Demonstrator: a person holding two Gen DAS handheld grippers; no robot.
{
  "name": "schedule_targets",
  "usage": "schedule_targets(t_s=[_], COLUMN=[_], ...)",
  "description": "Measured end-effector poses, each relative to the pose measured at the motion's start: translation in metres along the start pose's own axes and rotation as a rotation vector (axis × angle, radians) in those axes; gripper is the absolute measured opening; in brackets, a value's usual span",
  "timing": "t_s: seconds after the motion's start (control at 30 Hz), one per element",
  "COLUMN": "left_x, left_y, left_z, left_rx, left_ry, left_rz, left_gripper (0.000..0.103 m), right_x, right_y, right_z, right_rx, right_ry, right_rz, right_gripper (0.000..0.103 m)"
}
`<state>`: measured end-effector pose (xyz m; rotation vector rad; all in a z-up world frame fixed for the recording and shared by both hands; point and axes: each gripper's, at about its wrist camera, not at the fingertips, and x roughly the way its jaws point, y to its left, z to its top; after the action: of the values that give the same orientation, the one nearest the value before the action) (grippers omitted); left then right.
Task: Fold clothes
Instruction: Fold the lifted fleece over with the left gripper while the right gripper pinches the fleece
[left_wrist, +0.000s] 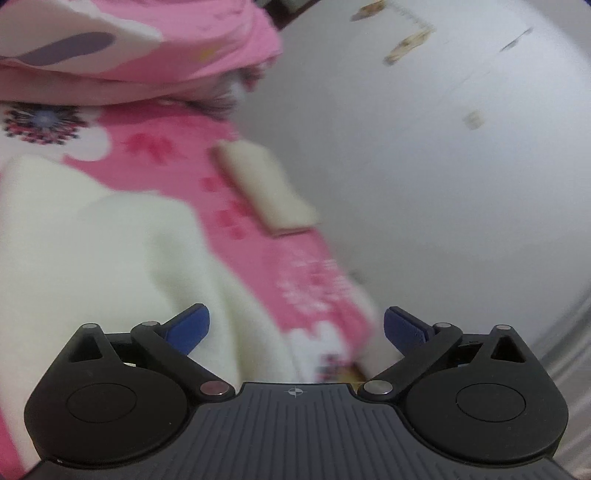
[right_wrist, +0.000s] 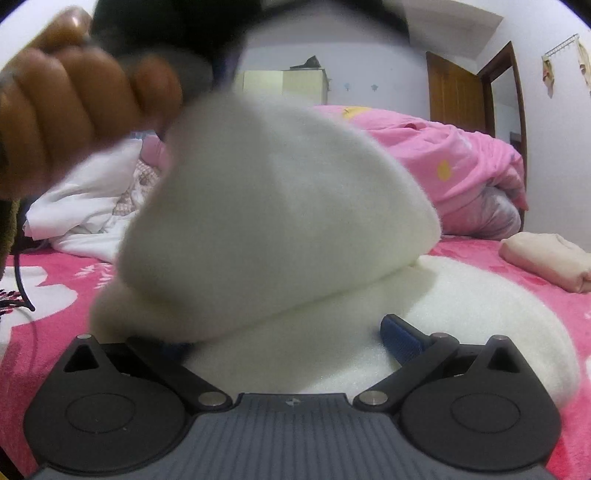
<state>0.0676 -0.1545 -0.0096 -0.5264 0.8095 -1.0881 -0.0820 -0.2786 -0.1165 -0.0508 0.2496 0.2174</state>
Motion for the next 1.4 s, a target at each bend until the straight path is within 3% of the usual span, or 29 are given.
schedule_targets(t_s=[0.07, 0.17, 0.27, 0.4, 0.47, 0.53, 0.67, 0.8, 0.9, 1.0, 1.07, 1.27, 1.4], left_x=[-0.018, -0.069, -0.144, -0.23, -0.245, -0.242, -0.2, -0.135, -0.1, -0.084, -0.082, -0.091, -0.087], left_y=[-0.007, -0.021, -0.047, -0.098, -0.111, -0.106, -0.059, -0.004, 0.016, 0.024, 0.029, 0.043, 0.035], left_z=[0.004, 0.023, 0.047, 0.061, 0.052, 0.036, -0.008, -0.047, -0.06, -0.072, -0.078, -0.082, -0.089], left_rx=[0.002, 0.052, 0.163, 0.397, 0.519, 0.58, 0.509, 0.375, 0.353, 0.33, 0.302, 0.19, 0.251], left_ry=[-0.024, -0.104, -0.222, -0.43, -0.447, -0.414, -0.262, -0.129, -0.098, -0.115, -0.141, -0.203, -0.224], left_rz=[0.012, 0.124, 0.357, 0.86, 1.043, 1.127, 1.064, 0.908, 0.815, 0.774, 0.75, 0.685, 0.712], left_gripper=[0.102, 0.101, 0.101, 0.103, 0.103, 0.103, 0.103, 0.1, 0.1, 0.101, 0.101, 0.101, 0.101], right_x=[0.0, 0.0, 0.0, 0.0, 0.0, 0.0, 0.0, -0.011, -0.025, -0.045, -0.057, -0.045, -0.02], right_y=[-0.001, -0.001, -0.001, 0.0, 0.0, 0.001, 0.003, 0.006, 0.006, 0.0, -0.011, -0.064, -0.073], right_z=[0.0, 0.001, 0.001, 0.002, 0.003, 0.005, 0.014, 0.021, 0.026, 0.032, 0.037, 0.041, 0.045], right_rx=[0.002, 0.005, 0.007, 0.01, 0.011, 0.013, 0.014, -0.003, -0.015, 0.017, 0.122, 0.644, 0.755], right_ry=[0.0, 0.001, 0.003, 0.008, 0.011, 0.022, 0.07, 0.12, 0.145, 0.151, 0.143, 0.15, 0.175], right_rz=[0.001, 0.002, 0.002, -0.001, -0.003, -0.006, -0.023, -0.022, -0.003, 0.046, 0.102, 0.18, 0.161], right_gripper=[0.103, 0.103, 0.103, 0.103, 0.103, 0.103, 0.103, 0.103, 0.103, 0.103, 0.103, 0.103, 0.097])
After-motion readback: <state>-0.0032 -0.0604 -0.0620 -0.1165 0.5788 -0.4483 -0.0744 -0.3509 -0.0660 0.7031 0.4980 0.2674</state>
